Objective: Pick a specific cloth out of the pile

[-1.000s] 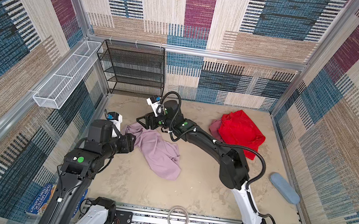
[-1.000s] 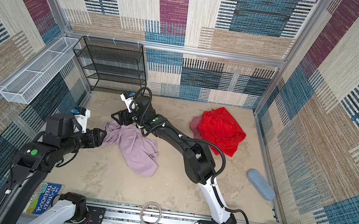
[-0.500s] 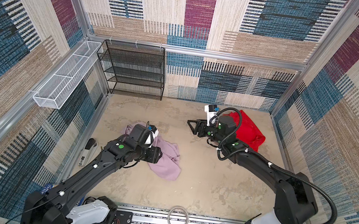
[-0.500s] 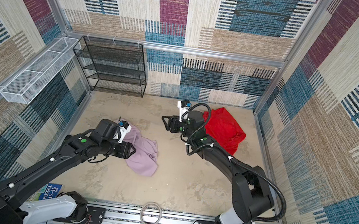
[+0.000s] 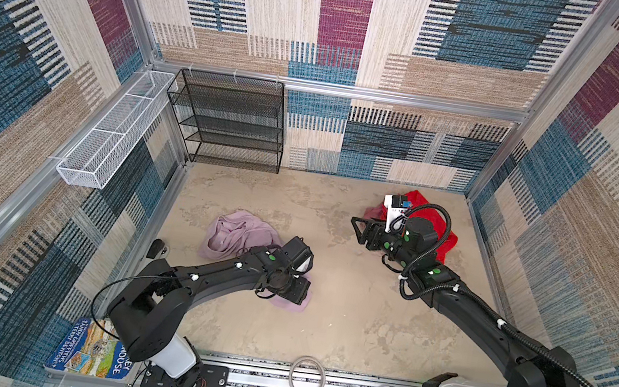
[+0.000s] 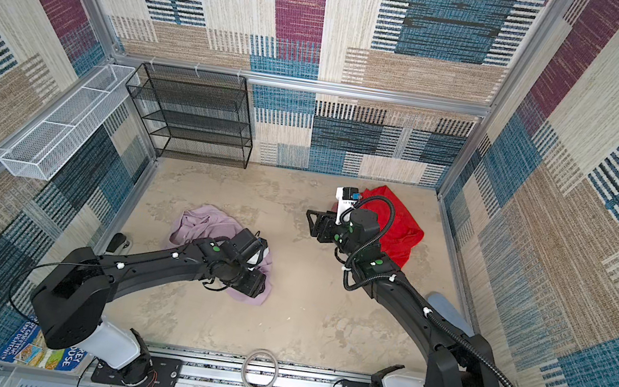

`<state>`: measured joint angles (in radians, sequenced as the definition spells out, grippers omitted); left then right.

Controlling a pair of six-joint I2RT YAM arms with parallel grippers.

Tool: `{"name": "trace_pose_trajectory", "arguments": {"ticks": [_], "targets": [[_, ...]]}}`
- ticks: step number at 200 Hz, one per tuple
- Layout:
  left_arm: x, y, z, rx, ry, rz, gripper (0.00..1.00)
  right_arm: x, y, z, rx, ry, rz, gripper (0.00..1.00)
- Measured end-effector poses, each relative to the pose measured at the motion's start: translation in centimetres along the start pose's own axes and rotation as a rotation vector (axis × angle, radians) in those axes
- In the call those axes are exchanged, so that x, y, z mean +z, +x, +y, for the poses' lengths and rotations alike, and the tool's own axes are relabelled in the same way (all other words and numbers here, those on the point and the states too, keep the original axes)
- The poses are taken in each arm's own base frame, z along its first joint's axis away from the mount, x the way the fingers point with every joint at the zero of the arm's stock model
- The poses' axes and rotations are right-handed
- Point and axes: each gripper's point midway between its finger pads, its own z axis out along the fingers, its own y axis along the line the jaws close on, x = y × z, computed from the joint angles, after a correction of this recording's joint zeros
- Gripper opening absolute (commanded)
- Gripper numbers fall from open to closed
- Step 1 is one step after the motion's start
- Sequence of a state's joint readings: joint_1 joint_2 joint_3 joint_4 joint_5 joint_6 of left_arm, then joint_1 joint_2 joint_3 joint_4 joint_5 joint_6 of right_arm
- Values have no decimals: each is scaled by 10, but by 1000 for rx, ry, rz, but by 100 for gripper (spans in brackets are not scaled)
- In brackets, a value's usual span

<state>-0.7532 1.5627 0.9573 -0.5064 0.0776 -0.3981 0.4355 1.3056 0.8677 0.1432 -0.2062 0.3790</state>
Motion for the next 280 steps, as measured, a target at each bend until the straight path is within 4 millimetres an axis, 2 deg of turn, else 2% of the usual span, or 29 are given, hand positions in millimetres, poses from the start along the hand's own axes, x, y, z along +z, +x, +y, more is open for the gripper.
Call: {"name": "trace_pose_trajectory", "arguments": {"ticks": [57,77,108,135,169,210,236,257,280], "targets": [[27,-5,1,2,-57,41,58,-2,-2,-7,8,4,1,71],[36,-4,3,-7,-75,57,43,-2,-3,-8,9,6,0,71],[40,-7,8,-17,-106,53,0,-4,-6,-10,10,12,-10,72],[36,-13,7,-19,-110,35,0,-5,-9,-11,11,15,-16,72],[4,-38,-9,-22,-54,-60,0,-6,-13,-11,11,16,-23,72],[-69,-78,-34,-18,52,-263,0,-9,-17,-13,20,20,-34,72],[-106,-92,-36,-36,103,-354,0,-8,-21,-11,24,17,-39,72],[-130,-99,-24,-89,131,-410,0,-8,-23,-11,30,15,-43,72],[-144,-96,5,-179,150,-443,0,-8,-23,-10,37,10,-40,72]]}}
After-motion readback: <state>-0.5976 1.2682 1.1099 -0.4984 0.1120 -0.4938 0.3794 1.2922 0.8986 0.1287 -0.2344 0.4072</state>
